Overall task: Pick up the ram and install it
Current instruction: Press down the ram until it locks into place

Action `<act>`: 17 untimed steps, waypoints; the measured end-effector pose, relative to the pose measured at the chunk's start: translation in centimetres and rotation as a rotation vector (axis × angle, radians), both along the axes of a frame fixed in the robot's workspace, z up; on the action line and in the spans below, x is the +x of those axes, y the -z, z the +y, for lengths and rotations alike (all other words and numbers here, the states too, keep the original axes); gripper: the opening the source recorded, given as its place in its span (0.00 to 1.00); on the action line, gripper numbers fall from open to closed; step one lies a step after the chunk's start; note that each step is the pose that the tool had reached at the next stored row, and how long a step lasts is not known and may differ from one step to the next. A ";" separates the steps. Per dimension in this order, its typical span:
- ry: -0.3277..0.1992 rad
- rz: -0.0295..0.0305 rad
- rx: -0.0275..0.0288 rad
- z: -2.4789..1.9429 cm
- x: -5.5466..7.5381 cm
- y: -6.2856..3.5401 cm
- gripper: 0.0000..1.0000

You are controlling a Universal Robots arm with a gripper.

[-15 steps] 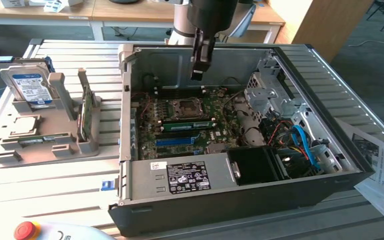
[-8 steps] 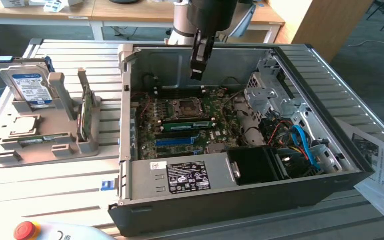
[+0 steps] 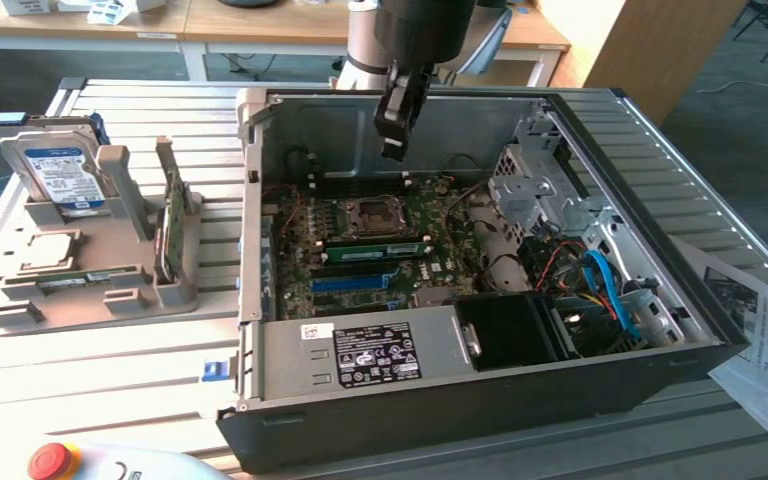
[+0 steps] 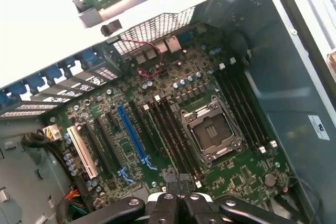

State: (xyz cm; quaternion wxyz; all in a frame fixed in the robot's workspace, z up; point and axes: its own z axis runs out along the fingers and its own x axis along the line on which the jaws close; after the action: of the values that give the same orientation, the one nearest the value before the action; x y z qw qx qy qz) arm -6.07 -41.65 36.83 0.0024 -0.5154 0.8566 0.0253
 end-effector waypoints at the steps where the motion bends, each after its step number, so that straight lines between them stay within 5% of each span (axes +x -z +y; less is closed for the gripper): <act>1: 0.016 0.0000 0.0000 0.00 0.0 0.00 0.10; 17: 0.262 -0.0001 -0.0002 0.00 0.0 0.03 0.10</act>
State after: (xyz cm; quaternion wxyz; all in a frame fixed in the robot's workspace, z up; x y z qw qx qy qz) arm -6.07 -41.65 36.80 0.0057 -0.3989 0.9167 0.0247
